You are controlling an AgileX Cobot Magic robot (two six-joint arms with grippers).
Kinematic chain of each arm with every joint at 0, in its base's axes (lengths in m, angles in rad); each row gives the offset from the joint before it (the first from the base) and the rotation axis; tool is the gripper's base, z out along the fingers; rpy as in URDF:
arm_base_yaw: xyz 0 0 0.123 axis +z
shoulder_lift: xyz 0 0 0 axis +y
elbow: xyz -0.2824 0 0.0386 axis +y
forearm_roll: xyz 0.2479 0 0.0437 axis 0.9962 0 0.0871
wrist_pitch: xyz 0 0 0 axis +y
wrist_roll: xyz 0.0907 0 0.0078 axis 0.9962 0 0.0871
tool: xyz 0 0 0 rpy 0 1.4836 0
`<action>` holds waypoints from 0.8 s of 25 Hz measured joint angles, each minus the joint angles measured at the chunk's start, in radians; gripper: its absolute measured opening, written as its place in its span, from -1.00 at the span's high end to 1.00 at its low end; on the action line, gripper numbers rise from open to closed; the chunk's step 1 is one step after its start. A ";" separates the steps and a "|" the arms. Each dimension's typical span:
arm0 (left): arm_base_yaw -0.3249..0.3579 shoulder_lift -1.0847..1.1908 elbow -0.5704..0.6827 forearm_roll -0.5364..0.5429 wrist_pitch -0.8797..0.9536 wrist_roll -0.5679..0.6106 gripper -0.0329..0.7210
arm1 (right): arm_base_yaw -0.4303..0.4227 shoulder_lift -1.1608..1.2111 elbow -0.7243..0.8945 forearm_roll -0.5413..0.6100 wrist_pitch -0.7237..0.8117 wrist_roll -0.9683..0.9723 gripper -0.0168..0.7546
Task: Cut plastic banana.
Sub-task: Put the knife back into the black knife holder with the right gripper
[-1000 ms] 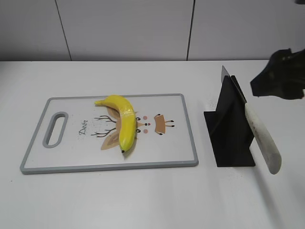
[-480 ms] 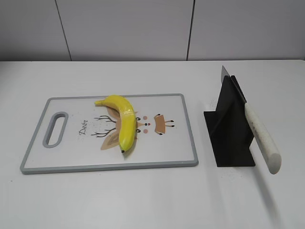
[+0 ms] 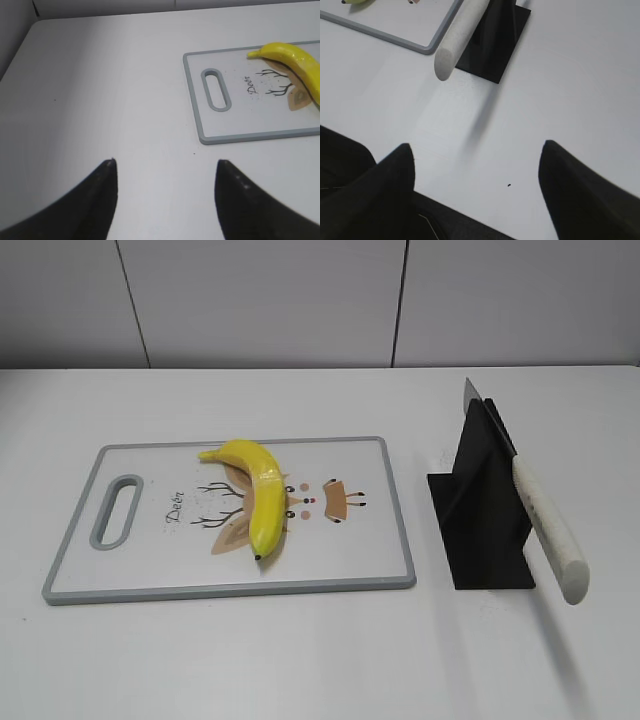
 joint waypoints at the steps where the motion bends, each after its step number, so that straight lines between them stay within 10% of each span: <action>1: 0.000 0.000 0.000 0.000 0.000 0.000 -0.63 | 0.000 -0.017 0.004 0.000 0.005 0.000 -0.58; 20: 0.000 -0.001 0.000 -0.001 -0.001 -0.060 -0.63 | -0.020 -0.294 0.007 -0.003 0.010 0.000 -0.57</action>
